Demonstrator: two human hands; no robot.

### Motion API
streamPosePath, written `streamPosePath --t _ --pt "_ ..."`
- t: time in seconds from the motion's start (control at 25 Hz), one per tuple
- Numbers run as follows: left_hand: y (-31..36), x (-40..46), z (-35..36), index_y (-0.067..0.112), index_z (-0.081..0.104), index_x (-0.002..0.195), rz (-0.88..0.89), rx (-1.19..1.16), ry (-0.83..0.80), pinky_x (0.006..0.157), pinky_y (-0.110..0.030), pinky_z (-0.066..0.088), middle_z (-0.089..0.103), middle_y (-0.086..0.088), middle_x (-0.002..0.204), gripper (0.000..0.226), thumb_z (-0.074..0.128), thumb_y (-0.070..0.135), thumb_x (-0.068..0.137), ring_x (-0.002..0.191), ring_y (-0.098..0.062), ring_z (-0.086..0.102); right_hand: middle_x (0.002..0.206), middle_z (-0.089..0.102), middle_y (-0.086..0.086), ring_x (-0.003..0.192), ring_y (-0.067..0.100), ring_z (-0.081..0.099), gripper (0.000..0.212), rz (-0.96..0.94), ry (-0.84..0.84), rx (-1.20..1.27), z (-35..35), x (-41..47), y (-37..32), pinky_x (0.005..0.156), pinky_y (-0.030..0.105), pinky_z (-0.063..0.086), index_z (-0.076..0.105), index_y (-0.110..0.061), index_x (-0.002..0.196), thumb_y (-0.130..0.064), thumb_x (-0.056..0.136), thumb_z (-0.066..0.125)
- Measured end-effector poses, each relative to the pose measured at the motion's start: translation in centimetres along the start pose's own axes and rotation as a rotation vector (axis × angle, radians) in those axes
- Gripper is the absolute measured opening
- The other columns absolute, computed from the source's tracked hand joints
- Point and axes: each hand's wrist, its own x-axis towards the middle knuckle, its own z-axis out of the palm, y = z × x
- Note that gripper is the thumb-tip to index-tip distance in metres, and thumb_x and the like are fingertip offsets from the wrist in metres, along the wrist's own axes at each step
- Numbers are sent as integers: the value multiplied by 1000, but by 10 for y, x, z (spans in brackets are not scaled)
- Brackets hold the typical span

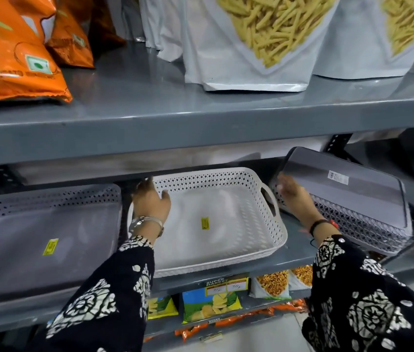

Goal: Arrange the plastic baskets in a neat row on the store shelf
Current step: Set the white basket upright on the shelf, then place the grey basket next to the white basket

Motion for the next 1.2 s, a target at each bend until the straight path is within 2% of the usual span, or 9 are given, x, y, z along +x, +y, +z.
streamPosePath --t 0.12,0.28,0.4,0.56,0.68,0.84,1.0,1.08,1.2 --pt "48 -6 27 -2 33 140 282 70 -82 115 -41 29 40 -22 146 55 52 13 90 135 -34 37 137 48 19 123 32 48 42 5 160 42 -38 -7 4 102 38 38 38 -10 135 -13 93 42" --pt "128 -28 77 5 29 143 435 111 -179 114 -38 29 37 -16 148 56 49 13 91 134 -31 36 130 52 27 120 40 48 43 113 310 -89 -99 -14 41 96 38 39 37 -9 136 -14 94 40" --pt "183 -36 119 8 26 145 398 50 -277 114 -40 30 35 -17 149 58 48 15 92 134 -35 35 134 47 29 124 40 43 44 148 361 -170 -148 -7 79 98 35 34 33 -3 136 -11 93 39" --pt "233 -27 172 12 22 147 384 52 -419 116 -40 29 32 -17 152 60 46 30 95 137 -34 33 134 42 33 124 45 40 47 241 400 -118 -194 10 132 100 45 35 28 5 134 -16 93 39" --pt "249 -16 196 10 24 146 355 188 -466 115 -40 30 35 -18 149 60 38 40 96 137 -34 35 136 38 35 125 46 38 52 393 457 19 -202 26 159 103 46 32 28 10 131 -24 93 40" --pt "255 -4 215 2 35 138 300 163 -383 106 -40 39 49 -23 138 57 38 40 96 125 -37 48 134 42 33 123 43 42 52 551 400 158 -190 38 183 102 42 34 31 8 129 -30 94 36" --pt "255 -3 232 0 33 140 79 63 -512 113 -38 32 40 -24 145 60 27 42 99 133 -37 40 140 38 29 126 40 40 61 619 382 282 -187 50 202 107 43 32 25 4 136 -37 92 39" --pt "251 -1 237 2 34 141 -7 55 -542 115 -41 31 38 -24 147 64 23 48 97 134 -37 38 136 44 26 121 39 47 69 712 378 409 -188 56 212 103 43 37 33 1 133 -48 85 43" --pt "249 -1 232 2 30 143 -103 -41 -596 117 -41 26 31 -20 151 71 18 54 95 138 -35 32 109 53 20 98 31 52 54 663 357 385 -194 59 211 84 32 36 48 -3 109 -51 87 35"
